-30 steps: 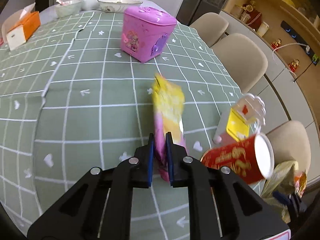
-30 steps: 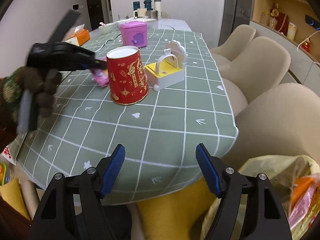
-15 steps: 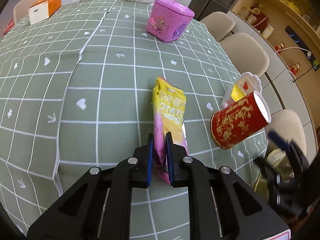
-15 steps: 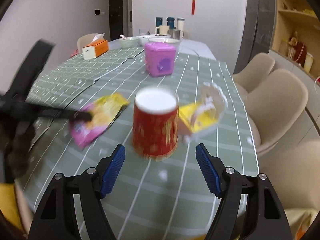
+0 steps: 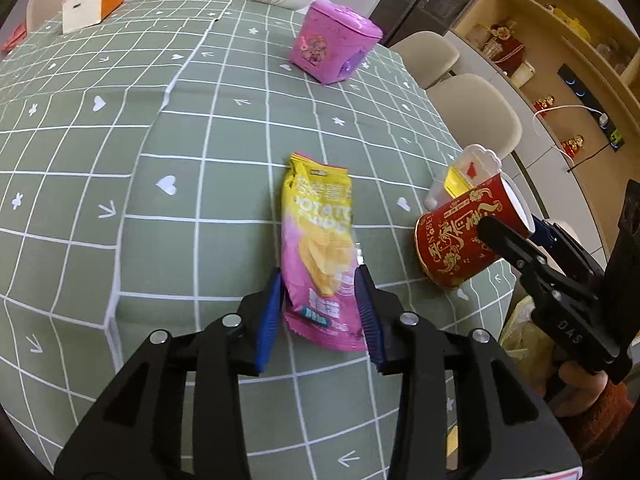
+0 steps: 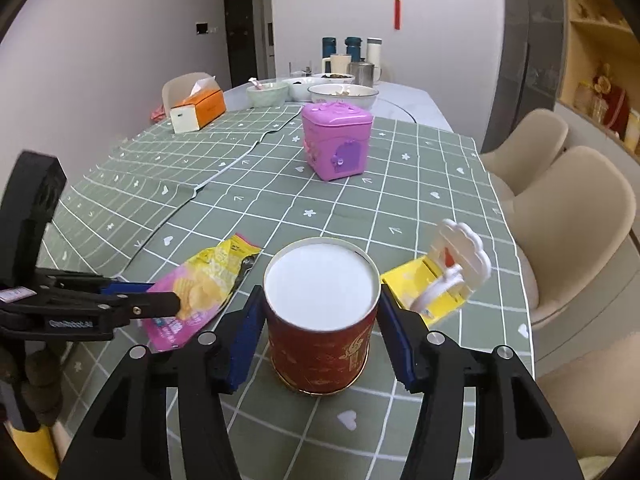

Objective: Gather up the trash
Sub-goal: 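Grasp the pink-yellow chip bag with the left gripper while the right grasps the red cup, then carry the chip bag and red cup over the yellow trash bag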

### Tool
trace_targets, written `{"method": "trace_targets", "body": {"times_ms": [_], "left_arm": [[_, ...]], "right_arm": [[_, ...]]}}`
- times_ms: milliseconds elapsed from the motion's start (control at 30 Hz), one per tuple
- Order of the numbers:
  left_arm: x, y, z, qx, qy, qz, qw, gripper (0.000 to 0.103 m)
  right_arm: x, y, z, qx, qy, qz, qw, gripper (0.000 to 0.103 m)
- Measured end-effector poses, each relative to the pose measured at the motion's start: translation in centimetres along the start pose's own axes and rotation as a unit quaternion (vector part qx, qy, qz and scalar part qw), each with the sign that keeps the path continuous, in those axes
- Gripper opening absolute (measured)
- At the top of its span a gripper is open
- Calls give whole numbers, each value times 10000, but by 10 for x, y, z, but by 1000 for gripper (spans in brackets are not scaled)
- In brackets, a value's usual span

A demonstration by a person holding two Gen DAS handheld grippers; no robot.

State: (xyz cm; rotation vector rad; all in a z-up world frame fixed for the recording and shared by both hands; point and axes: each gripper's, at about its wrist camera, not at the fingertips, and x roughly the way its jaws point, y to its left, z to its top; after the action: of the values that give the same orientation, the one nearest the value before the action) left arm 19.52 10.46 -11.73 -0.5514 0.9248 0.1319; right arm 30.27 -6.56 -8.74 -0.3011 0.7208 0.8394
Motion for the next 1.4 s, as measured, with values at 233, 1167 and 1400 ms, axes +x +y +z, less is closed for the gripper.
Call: {"method": "trace_targets", "body": {"times_ms": [233,1167,1400], "left_arm": [[14,-10,-1,106,116,380,9992,21],[-139,-194,34,1306,-1614,-750,9753,10],[-114,-266,9,1924,-1117,-1322,9659,10]], "right_arm": [[-30,-17,-17,492,-20,-21,9988,53],[-240,-86,-48,1155,-1692,-1239,9709,53],[-285,-115,-90,1573,-1651,-1826,9564,53]]}}
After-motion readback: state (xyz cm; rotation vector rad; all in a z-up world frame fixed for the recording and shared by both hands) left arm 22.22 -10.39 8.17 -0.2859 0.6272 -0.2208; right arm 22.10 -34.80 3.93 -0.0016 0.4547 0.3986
